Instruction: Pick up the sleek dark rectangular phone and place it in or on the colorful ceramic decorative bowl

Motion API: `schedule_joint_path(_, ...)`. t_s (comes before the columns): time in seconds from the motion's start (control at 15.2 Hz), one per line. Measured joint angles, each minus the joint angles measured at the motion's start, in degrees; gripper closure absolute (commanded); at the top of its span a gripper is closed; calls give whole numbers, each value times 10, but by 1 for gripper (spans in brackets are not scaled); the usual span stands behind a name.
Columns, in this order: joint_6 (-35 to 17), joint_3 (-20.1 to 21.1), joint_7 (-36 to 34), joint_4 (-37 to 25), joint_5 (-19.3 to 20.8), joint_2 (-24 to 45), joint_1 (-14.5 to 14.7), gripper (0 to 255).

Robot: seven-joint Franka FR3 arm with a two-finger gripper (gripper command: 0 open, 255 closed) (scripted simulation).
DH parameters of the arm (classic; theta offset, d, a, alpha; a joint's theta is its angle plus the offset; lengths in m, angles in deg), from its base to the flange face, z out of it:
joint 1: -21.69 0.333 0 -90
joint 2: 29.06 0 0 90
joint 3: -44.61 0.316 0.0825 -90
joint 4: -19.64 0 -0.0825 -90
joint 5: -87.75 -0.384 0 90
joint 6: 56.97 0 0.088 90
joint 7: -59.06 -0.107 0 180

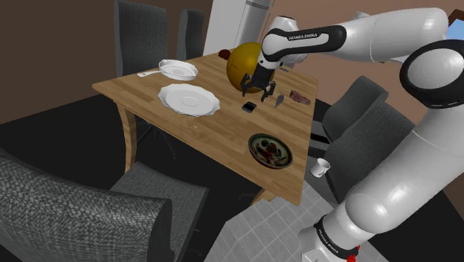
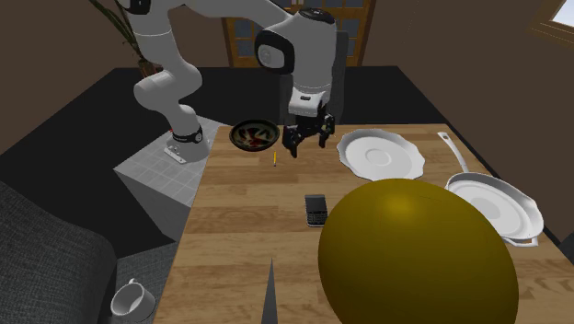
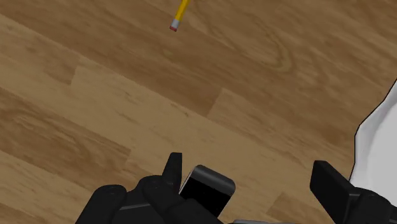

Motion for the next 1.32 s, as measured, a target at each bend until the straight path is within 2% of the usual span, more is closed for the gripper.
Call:
schedule_joint_path(0.66, 10, -42, -103, -180, 21, 194, -20, 0)
schedule_joint_path(1.32, -35, -46, -112, -169, 22, 230, -23, 0)
